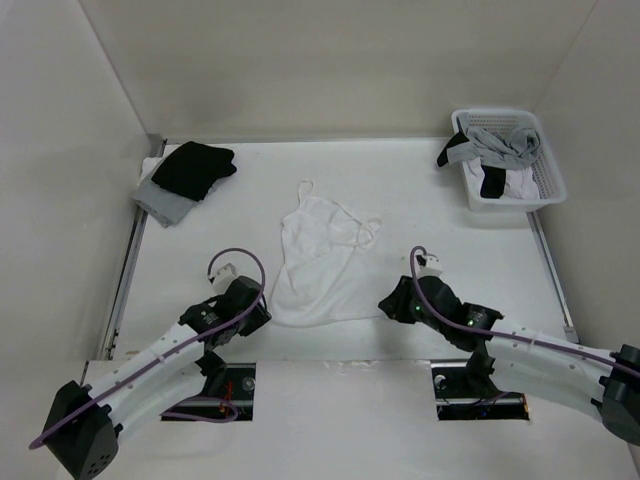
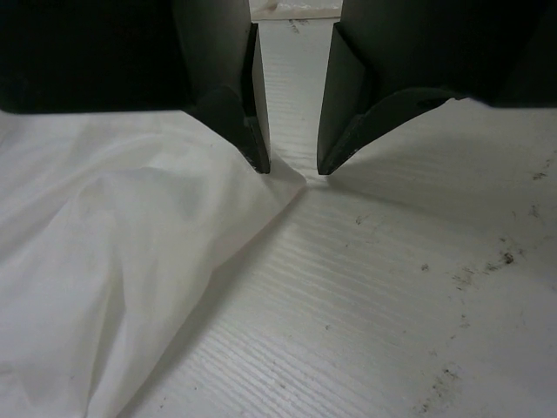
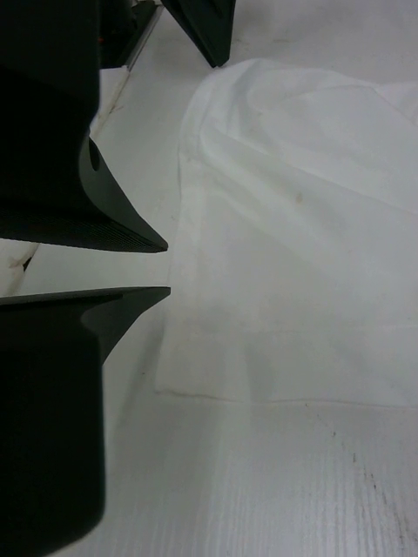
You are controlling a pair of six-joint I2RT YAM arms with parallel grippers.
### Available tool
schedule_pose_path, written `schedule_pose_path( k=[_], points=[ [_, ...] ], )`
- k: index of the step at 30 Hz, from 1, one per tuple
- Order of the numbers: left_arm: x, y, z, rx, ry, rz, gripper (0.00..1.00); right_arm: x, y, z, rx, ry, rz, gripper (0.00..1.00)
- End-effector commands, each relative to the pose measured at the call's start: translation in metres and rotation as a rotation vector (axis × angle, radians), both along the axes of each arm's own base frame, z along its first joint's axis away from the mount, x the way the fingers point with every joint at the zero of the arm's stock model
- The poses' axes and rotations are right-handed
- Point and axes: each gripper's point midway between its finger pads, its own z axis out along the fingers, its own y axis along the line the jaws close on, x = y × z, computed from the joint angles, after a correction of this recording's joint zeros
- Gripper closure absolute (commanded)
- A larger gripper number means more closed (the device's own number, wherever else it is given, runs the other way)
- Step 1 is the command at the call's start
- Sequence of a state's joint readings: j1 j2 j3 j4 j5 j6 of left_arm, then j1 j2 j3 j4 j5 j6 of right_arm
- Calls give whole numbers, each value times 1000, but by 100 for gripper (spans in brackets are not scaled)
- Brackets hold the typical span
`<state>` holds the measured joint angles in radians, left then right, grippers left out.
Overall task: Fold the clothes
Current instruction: Flatten the tank top out
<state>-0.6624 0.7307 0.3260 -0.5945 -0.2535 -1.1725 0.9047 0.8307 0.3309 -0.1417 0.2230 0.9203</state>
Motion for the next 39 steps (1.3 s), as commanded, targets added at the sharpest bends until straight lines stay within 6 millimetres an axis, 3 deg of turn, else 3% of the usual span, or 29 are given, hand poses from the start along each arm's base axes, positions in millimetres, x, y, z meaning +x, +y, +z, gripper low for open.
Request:
schedule_pose_path(
  k=[1,9,16,22,28,39],
  points=[
    [-1,-4,-6,-18,12,5,73,3,2,0,10,-7,-18,72],
    [2,-2,-19,-1,42,31,74,-1,-1,-3,30,8,-34,66],
    [7,-1,-16,-19,14,40,93,-7,-8,-12,21,56,-66,63],
    [18,-5,15,-100,-117,22,98,-7,-26,-23,-42,105,-153,62],
    [23,15,37,-24,-205,30,98,-1,-39,-28,-101,118,-234,61],
    [27,10,37,-36,-206,-13,98,11,-14,-20,-32,106,-188,59]
  ],
)
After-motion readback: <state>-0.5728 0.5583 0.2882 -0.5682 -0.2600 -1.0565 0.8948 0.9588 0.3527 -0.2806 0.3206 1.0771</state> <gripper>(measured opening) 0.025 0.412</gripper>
